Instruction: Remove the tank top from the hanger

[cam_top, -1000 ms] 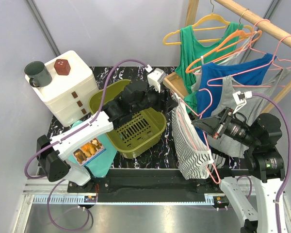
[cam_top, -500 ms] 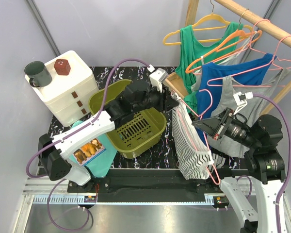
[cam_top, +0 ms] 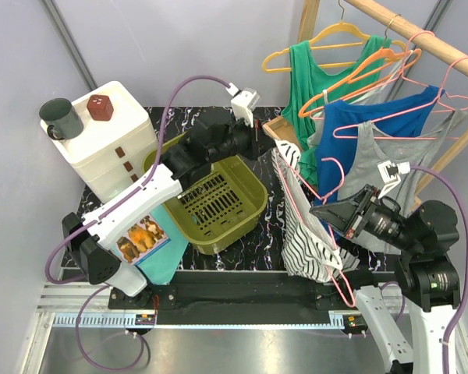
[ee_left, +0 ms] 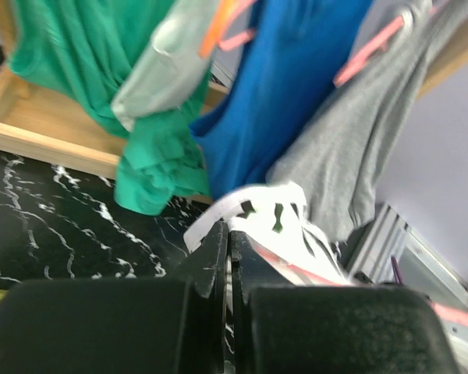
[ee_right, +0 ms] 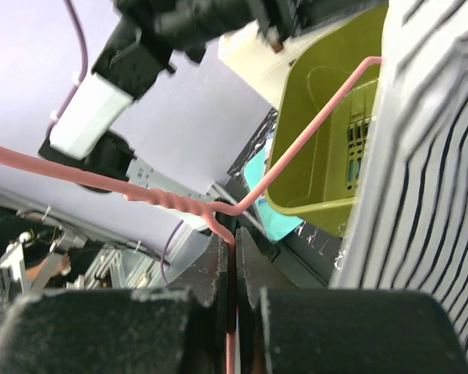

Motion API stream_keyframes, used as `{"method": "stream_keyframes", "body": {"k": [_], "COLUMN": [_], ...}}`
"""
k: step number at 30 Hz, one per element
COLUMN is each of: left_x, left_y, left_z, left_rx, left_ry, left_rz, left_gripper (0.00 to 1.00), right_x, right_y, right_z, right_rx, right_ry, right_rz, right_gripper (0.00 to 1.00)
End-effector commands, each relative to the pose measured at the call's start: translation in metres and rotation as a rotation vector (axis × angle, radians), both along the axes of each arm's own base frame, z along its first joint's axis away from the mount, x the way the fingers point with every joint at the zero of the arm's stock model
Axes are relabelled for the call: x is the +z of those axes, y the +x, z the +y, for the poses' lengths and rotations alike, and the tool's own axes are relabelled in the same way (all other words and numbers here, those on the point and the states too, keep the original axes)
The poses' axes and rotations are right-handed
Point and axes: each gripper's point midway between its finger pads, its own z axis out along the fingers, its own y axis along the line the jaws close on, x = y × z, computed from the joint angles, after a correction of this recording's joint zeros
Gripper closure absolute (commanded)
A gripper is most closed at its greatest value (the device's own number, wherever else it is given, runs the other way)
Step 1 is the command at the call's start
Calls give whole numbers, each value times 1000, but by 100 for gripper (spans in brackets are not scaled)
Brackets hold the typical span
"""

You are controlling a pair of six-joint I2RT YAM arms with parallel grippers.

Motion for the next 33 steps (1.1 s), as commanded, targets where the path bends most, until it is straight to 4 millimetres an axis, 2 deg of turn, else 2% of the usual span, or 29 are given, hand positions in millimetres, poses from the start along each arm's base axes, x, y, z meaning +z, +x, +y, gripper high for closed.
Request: {"method": "stream_keyframes", "body": {"k": [1,4,7,9,11,14,16,17,19,20,21,22,23,25,26,28,29,30,31,33], "left_x": [24,8,-6,-12,-13,-8,-5,-4,1,2,3,3,3,5,9,7,15,15,26,31], "left_y": [30,38,41,39,32,21,13,8,4,1,0,-1,-1,1,3,6,7,11,13,15], "left_z": [10,7,3,0,-7,-12,-15,-14,-15,-14,-14,-13,-13,-12,-12,-14,-15,-16,-15,-17], "left_rx": [94,104,99,84,37,-24,-69,-82,-103,-109,-114,-115,-114,-108,-105,-110,-113,-108,-104,-103], "left_ry": [-24,-4,9,14,-5,-32,-59,-68,-85,-88,-90,-91,-91,-89,-91,-71,-68,-62,-72,-74], "left_rz": [-35,2,32,49,66,76,79,77,72,70,66,63,61,46,34,27,6,4,-18,-27], "left_gripper": [100,100,100,100,100,100,100,100,100,100,100,100,100,100,100,100,100,100,100,100], "right_x": [7,21,36,51,58,74,85,84,88,84,88,87,83,93,91,109,120,126,131,148], "right_y": [-27,-36,-32,-23,-12,16,27,43,58,76,83,91,109,120,134,138,137,135,136,130], "right_z": [3,1,-3,-4,-4,-3,-2,-3,-1,-1,-1,1,1,1,1,0,0,0,0,-2], "right_rx": [79,70,23,-9,-18,-48,-53,-75,-77,-91,-95,-95,-109,-123,-136,-150,-150,-150,-156,-164], "right_ry": [-14,-19,-29,-14,2,59,93,99,106,95,96,98,96,102,96,95,99,102,100,98], "right_rz": [-94,-164,-247,-315,-349,-407,-481,-474,-521,-507,-532,-534,-513,-532,-512,-524,-538,-551,-560,-590], "right_gripper": [100,100,100,100,100,100,100,100,100,100,100,100,100,100,100,100,100,100,100,100]}}
